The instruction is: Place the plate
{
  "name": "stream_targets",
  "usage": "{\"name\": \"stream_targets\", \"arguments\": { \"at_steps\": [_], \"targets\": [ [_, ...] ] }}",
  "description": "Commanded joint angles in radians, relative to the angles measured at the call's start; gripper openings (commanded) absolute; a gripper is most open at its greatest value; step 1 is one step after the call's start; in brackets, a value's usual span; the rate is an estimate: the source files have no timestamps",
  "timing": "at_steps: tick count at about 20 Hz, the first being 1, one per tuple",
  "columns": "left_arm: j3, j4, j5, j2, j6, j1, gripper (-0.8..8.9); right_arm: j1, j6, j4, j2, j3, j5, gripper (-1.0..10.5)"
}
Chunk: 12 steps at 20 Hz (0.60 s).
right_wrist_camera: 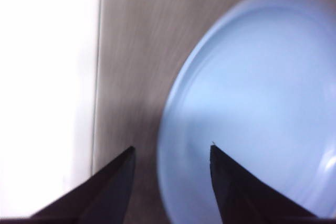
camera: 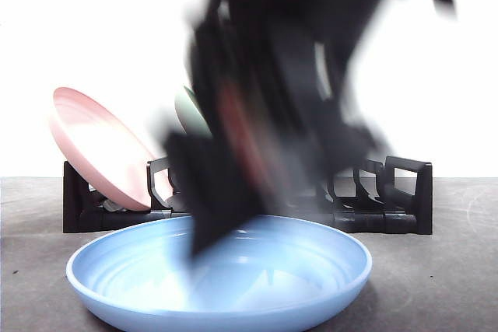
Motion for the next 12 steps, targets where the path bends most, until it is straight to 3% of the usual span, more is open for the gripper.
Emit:
{"name": "stream_targets", "arguments": {
  "at_steps": [1,5,10,12],
  "targets": [
    [0.021,0.004,0.006,0.005,0.014,-0.002,3.12,0.014,0.069,-0.014,-0.09,0.043,-0.008,2.3],
    [0.021,0.005,0.006,0.005,0.01,-0.002,3.12,-0.04,0.171,-0.069,-0.277,0.049,0.005,2.3],
    [0.025,0.045,0.006,0.013,-0.069,-0.002,3.09,-0.281,0.299,-0.245,-0.402,0.044,-0.012,2.3],
    [0.046,0.05,0.005,0.039,-0.074,-0.004,3.09,-0.387,0.319,-0.285,-0.433,0.044,-0.07,2.3]
  ]
}}
